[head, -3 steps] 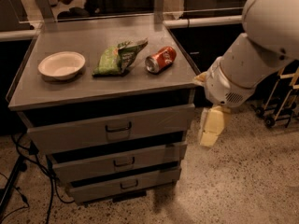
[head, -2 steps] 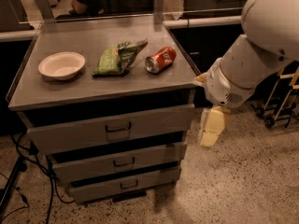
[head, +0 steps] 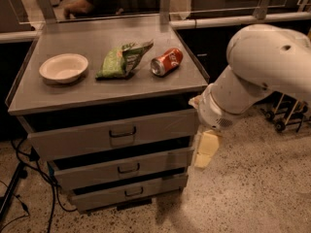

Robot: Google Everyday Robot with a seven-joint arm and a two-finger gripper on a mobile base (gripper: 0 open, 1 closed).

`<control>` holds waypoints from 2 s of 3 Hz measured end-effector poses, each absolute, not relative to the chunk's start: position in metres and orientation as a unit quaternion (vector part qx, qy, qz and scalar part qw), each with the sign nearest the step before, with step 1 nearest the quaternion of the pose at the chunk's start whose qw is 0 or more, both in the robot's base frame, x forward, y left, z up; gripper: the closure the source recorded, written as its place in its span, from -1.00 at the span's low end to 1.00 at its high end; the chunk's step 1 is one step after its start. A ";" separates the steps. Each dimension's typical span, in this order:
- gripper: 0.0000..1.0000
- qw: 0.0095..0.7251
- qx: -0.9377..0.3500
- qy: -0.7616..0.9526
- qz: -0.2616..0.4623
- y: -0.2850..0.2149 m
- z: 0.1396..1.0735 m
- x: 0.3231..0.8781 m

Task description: Open top drawer

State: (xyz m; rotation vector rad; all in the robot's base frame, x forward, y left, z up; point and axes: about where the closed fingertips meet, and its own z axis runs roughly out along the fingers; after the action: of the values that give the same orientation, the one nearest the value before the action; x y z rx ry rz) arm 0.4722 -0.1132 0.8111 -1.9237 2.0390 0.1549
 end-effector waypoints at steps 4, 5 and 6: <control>-1.00 0.165 -0.696 0.697 0.046 -0.080 0.745 0.542; -1.00 0.160 -0.694 0.701 0.044 -0.082 0.731 0.555; -1.00 0.156 -0.692 0.703 0.044 -0.083 0.718 0.569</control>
Offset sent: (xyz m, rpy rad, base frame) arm 0.0503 0.0411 -0.0727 -0.0030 0.0030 0.0560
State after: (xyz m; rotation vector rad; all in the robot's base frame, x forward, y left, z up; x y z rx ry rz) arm 0.5686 -0.0832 0.7181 -1.9825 2.0124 0.1267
